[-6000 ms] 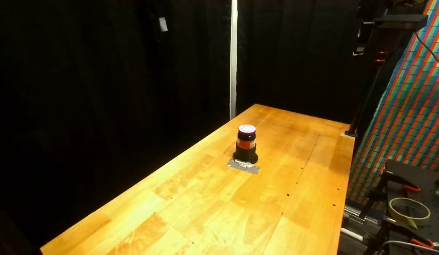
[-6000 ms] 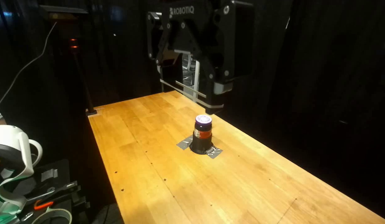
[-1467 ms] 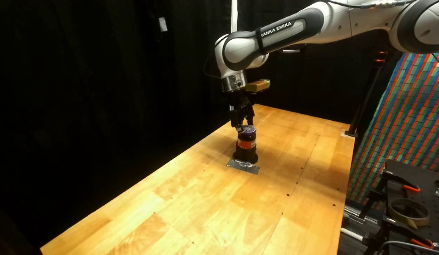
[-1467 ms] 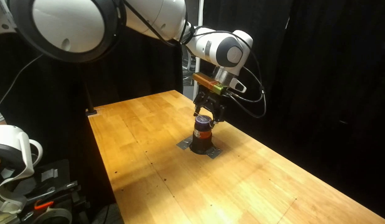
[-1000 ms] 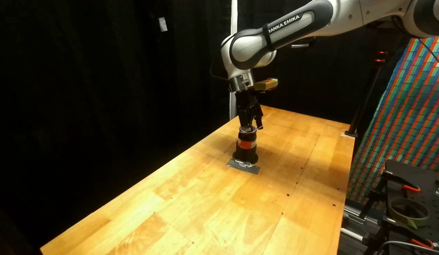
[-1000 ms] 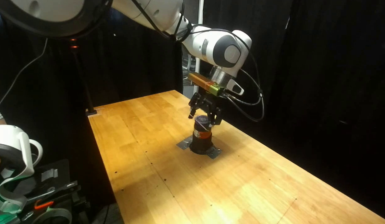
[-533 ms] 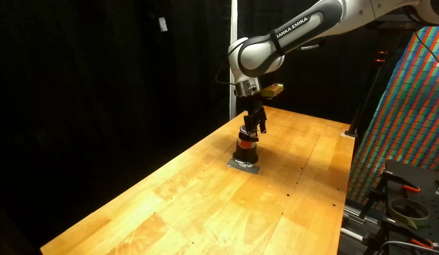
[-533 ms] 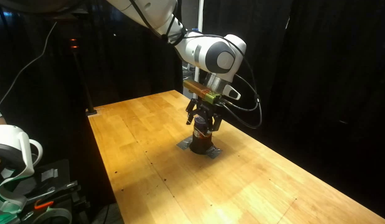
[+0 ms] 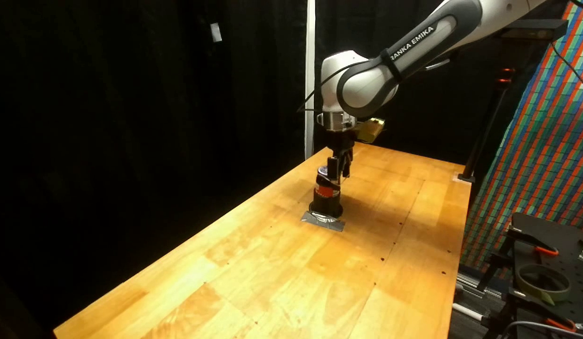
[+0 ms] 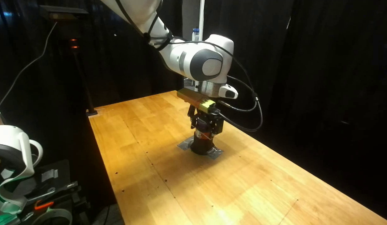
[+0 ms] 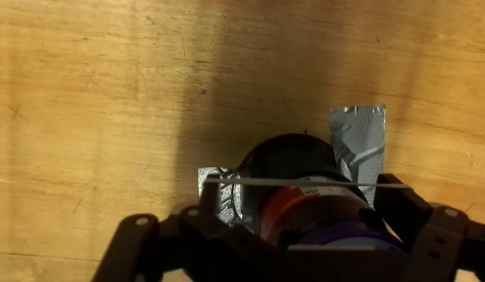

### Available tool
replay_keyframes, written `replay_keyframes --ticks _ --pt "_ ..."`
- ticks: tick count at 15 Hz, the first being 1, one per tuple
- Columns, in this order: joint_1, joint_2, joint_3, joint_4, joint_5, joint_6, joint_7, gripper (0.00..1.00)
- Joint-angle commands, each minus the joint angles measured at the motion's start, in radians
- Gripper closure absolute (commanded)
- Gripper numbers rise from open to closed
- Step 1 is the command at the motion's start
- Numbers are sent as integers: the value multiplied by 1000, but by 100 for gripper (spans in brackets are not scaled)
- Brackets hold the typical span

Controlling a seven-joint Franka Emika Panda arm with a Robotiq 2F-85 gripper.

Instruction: Put the rubber band around the jar.

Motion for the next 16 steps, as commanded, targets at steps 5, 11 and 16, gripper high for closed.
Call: replay_keyframes --ticks 5,11,16 --pt "3 -127 -23 -235 -52 296 10 0" --pt "-36 -191 26 -370 -23 494 -106 48" --pt "-67 -233 56 -472 -14 649 -183 84"
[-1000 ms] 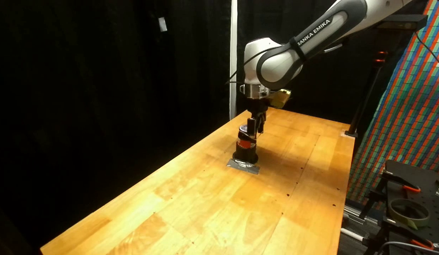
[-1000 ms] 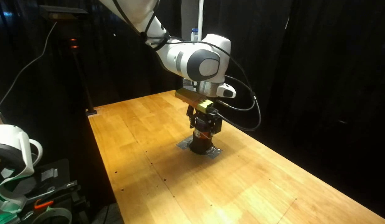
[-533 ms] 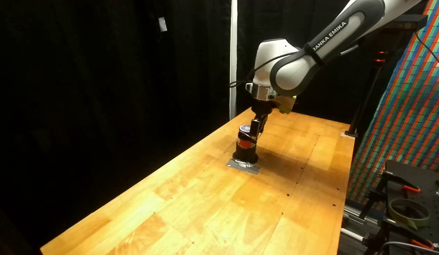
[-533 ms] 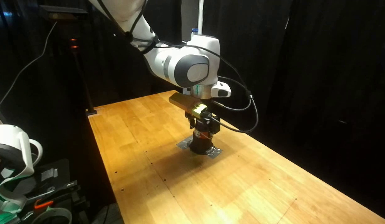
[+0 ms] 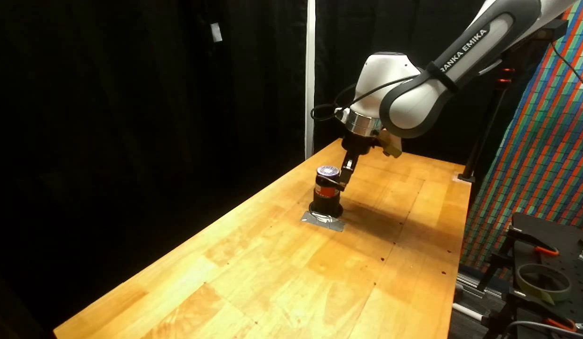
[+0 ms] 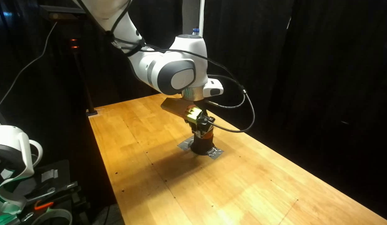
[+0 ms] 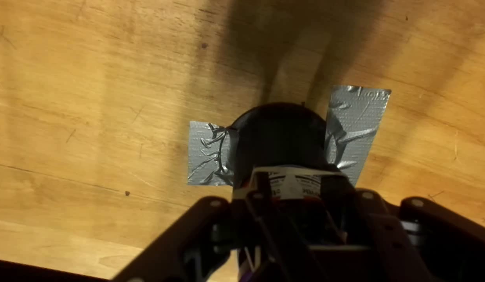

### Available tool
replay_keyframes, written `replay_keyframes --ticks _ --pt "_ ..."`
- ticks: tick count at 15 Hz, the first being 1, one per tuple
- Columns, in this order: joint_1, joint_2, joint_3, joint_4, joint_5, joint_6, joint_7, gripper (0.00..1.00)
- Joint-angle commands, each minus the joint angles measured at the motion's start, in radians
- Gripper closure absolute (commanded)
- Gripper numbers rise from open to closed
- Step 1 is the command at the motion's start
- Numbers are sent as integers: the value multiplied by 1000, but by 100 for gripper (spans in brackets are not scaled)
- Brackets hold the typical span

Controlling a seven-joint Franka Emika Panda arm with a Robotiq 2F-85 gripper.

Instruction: Put the rubber band around the jar.

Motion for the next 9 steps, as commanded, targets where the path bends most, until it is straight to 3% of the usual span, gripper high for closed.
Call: replay_keyframes --ticks 1,4,5,9 --pt "-52 -55 25 -99 18 150 -71 90" --pt "-133 -68 95 -173 79 325 -135 97" --pt "-181 -67 143 -200 106 402 -161 92" --pt "-449 -12 437 -242 149 611 -259 91"
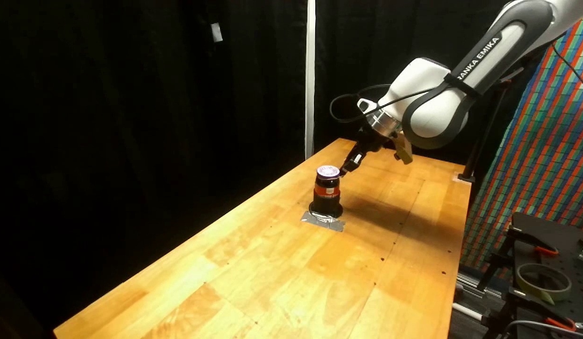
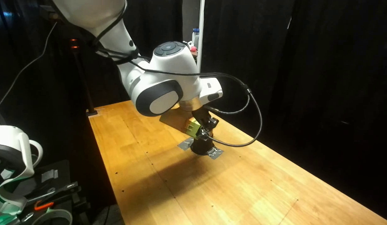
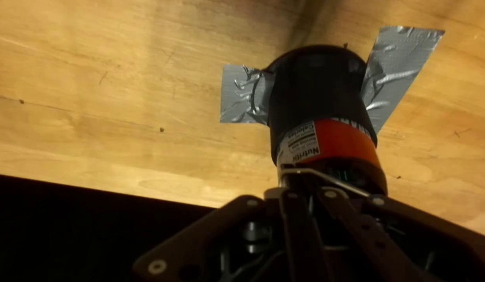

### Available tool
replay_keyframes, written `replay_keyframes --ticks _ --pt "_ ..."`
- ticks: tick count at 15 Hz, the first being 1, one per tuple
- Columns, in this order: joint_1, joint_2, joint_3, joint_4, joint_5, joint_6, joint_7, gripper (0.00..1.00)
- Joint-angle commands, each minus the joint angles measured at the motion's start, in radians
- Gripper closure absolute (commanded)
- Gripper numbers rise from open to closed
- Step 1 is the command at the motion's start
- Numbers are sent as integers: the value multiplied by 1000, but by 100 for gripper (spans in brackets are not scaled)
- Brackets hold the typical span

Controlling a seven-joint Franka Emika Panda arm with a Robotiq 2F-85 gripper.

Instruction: Put the rubber band around the jar.

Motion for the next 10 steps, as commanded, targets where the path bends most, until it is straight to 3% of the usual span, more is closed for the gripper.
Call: replay_keyframes --ticks 1,5,10 --pt "-247 32 271 -49 -18 165 -51 91" --pt "-560 144 523 -105 -182 268 -55 92" --pt "-766 246 634 -145 -371 357 -58 92"
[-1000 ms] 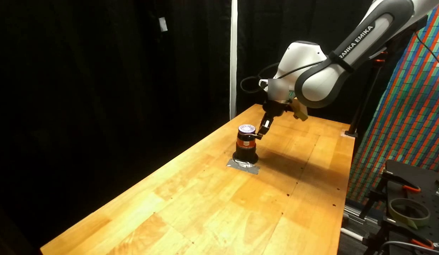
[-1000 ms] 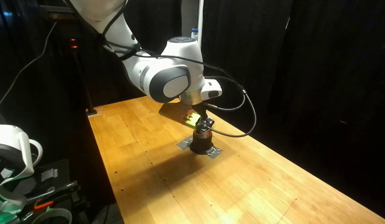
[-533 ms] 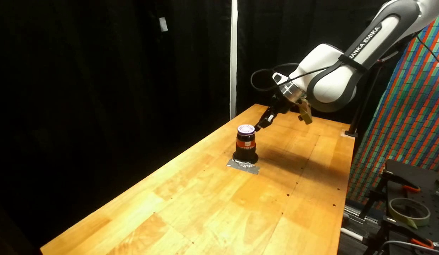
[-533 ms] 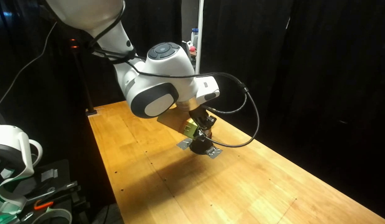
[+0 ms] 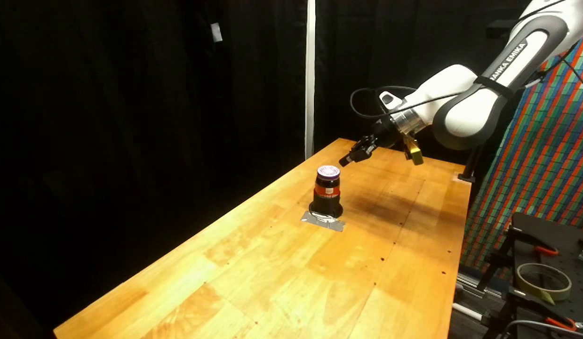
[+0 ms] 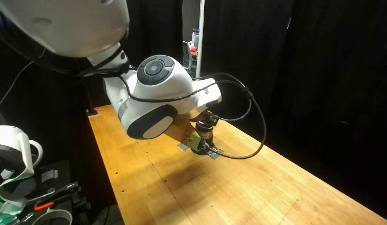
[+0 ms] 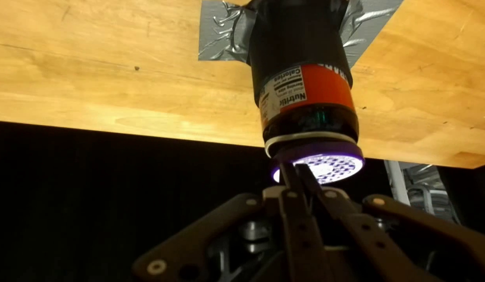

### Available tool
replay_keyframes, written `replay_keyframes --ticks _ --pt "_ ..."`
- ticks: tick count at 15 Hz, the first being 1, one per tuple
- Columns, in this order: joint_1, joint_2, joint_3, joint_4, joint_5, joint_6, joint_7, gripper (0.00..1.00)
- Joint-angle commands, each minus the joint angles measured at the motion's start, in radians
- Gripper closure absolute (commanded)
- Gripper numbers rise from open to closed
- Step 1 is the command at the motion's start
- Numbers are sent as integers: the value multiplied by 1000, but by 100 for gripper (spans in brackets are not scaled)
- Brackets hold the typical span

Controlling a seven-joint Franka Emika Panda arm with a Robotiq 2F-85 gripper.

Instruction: Put the rubber band around the jar.

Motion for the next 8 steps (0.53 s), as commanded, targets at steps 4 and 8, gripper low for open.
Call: replay_keyframes --ticks 4,8 --pt "-208 108 128 -26 -189 3 4 67" --pt "-312 39 216 -21 -149 -261 49 40"
